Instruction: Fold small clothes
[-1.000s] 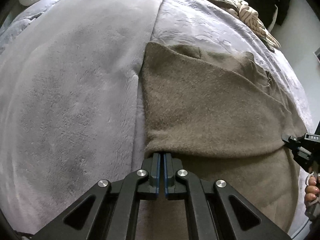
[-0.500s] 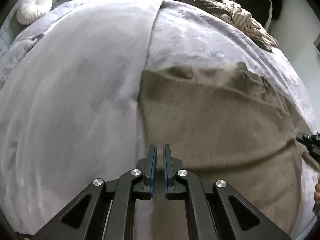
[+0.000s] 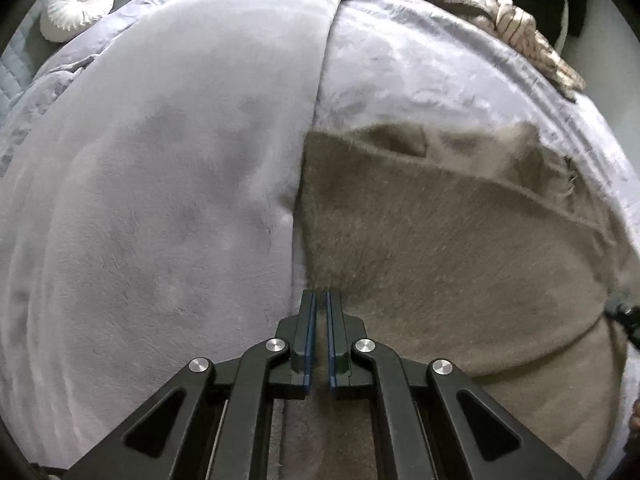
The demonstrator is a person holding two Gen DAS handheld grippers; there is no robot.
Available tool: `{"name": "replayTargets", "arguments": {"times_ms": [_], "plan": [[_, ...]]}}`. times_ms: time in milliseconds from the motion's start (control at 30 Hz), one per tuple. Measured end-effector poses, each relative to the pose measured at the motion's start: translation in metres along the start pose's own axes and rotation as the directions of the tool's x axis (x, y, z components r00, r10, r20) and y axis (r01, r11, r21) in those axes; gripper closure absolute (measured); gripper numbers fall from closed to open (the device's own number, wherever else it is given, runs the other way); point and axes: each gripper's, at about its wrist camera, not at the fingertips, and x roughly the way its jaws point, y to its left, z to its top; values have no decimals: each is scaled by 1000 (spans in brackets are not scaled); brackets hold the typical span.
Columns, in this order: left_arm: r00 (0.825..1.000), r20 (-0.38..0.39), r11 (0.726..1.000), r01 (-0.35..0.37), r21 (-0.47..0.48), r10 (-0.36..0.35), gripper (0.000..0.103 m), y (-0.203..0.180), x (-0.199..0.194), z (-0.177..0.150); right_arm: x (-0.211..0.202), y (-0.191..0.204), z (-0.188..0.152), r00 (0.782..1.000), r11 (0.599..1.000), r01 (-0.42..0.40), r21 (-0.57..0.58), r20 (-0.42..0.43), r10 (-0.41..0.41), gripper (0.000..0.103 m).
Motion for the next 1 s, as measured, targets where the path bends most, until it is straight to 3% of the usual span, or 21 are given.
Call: {"name": "replayTargets", "arguments": {"times_ms": [133,233,300,500,533,567,667,1000], "plan": [[1000,14,999,-13,34,12,97,-4,-8,12,-5,-5,-3,1000,1000,-17,22,-3,17,90],[1000,17,998,-4,57,3,97,-14,-11,12,-10,-4,-5,1000,1000,-26,17,-4,26,74],[1000,11,998,6,67,-7,97,-23,-11,12,-15,-2,-7,1000,999,-31,11,2,31,57],[999,-25,998,39,55,-38,93,-53,-3,4,-24,-2,-12,999,999,-44,15,5,44,48],[999,-27,998,38,53,-37,54,-56,-4,2,-25,-3,-13,999,999,-47,19,4,47,48],[999,-29,998,28,49,-27,0,-61,-3,2,-26,-4,-13,999,998,-50,23,4,50,47],[1000,11,998,-23,64,23,1,-73,-13,-1,-29,-8,-15,998,998,-62,32,5,62,43],[998,-43,996,-47,79,51,1,-104,-9,-2,-40,-25,-17,996,993,-90,75,15,89,40]]}}
